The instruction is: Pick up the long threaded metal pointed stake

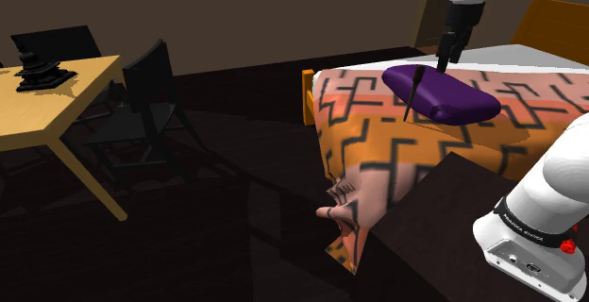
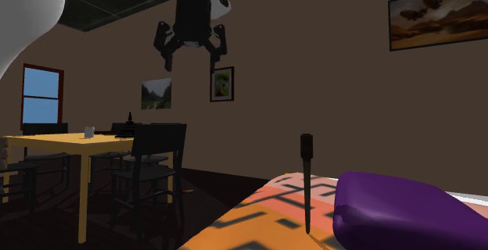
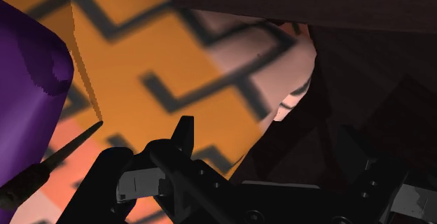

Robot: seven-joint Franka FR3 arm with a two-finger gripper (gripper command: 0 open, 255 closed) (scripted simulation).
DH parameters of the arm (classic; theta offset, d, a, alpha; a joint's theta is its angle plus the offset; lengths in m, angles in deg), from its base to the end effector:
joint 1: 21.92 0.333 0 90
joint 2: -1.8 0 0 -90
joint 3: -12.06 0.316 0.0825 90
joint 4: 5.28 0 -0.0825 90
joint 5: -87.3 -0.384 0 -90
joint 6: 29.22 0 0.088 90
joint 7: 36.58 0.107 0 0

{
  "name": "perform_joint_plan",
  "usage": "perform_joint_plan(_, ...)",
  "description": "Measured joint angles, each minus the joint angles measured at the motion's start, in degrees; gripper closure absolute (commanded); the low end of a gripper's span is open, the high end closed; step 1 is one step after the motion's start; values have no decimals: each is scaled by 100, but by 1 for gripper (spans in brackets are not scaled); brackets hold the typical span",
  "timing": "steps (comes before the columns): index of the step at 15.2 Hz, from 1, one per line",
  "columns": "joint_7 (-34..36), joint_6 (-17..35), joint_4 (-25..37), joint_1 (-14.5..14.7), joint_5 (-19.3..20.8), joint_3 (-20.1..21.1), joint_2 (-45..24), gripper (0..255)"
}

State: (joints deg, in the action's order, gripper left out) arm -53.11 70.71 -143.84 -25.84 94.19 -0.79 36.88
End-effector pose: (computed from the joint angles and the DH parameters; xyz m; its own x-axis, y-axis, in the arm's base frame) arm 0.3421 -0.1234 0.5110 0.9957 0.0661 -0.0655 0.0642 -0.9974 -0.0315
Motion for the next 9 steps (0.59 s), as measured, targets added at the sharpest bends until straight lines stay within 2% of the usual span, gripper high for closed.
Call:
perform_joint_plan(5, -373, 728, 177, -95, 85, -438, -678, 0)
perform_joint_plan(9, -768, 1370, 500, -122, 0, -840, -1469, 0)
